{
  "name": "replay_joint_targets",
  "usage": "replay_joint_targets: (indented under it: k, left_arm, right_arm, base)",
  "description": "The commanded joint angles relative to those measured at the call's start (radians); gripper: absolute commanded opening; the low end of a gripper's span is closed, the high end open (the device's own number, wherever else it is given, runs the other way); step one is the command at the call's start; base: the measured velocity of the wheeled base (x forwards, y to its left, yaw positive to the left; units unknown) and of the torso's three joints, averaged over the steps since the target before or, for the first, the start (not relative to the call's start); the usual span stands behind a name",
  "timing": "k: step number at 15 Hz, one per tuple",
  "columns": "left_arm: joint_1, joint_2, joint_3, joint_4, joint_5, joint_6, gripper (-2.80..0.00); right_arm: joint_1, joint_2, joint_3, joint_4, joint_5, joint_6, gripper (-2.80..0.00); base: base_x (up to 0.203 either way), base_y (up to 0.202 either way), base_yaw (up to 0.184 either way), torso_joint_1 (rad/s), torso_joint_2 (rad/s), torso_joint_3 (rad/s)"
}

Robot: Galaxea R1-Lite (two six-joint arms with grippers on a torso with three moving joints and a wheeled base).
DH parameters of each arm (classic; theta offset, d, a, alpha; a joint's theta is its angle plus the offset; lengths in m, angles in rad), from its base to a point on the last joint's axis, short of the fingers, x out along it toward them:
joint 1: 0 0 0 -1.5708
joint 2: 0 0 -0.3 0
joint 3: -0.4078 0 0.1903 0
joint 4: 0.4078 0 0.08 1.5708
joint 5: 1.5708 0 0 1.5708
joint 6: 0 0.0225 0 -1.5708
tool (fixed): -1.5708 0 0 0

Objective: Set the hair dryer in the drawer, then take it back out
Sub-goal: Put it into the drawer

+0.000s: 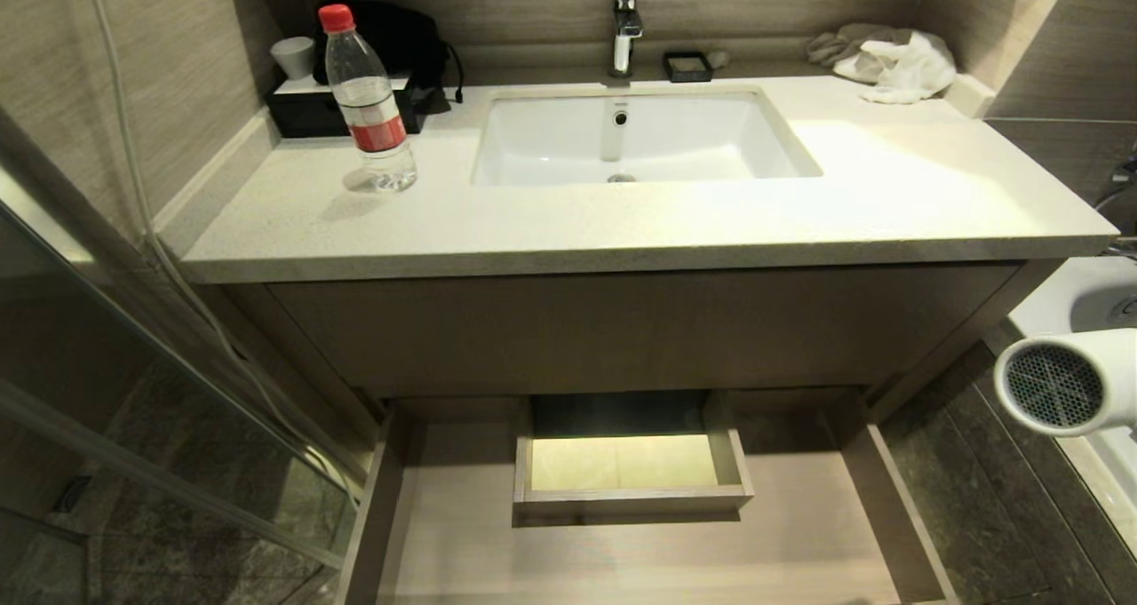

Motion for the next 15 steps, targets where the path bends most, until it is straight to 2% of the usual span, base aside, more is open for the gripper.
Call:
replay_joint_targets:
  k: [1,15]
  left_arm:
    - [0.0,0.0,0.0,-0.001,0.0,0.0,-2.8]
    - [0.0,0.0,0.0,-0.001,0.0,0.0,-2.8]
  right_arm:
    - [0.0,-0.011,0.008,0.005,0.0,-0.003,-2.8]
    - [0.0,-0.057,0.044,0.001,0.0,-0.006,-2.8]
  base:
    - [0.0,0.0,0.0,-0.211,0.54,0.336]
    - [0.0,0.0,0.0,-0.162,0.51,0.347]
